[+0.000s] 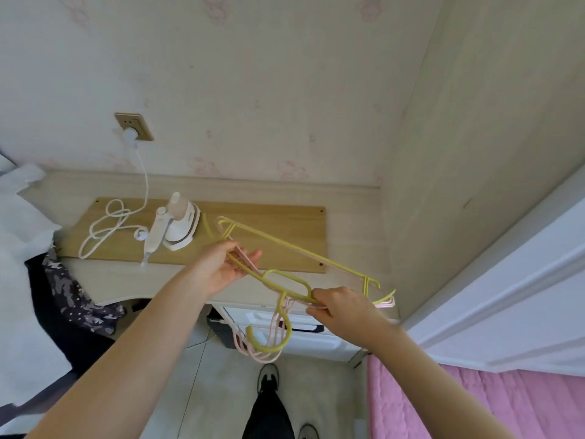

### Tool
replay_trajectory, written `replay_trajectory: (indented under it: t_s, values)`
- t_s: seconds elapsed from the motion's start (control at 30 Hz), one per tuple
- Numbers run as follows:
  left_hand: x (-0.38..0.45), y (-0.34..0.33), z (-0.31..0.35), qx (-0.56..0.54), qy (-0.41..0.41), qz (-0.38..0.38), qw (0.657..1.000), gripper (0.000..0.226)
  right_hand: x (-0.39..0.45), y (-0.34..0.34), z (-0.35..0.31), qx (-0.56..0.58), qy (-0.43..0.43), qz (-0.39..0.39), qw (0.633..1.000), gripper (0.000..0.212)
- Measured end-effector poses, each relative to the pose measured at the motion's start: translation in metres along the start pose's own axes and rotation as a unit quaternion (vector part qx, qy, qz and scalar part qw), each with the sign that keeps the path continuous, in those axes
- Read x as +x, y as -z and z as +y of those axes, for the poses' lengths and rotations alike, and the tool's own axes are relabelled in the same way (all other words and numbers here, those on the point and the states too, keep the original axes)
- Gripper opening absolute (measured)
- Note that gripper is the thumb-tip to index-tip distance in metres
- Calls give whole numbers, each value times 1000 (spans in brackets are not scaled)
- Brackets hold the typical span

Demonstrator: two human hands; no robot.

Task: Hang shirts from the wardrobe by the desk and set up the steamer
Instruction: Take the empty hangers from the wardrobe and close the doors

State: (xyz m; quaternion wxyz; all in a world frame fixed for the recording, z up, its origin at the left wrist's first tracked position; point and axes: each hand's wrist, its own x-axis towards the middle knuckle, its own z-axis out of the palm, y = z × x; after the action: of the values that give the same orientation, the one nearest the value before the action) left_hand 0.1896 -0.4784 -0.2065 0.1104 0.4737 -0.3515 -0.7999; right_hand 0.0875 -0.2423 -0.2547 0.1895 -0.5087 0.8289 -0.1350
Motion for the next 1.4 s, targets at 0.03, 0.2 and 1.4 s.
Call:
replay_trajectory:
  t_s: [0.03,0.2,1.4]
  values:
    - [8,-5,1,-1,-1,9,1000,11,6,1,2,0,-6,0,1000,24]
    - [60,-30,11,29,-6,21,999,27,39,8,17,32,-51,-13,998,21]
    - [299,-180,-39,616,-74,-171,766,22,164,-65,118,-20,-290,-27,956,27]
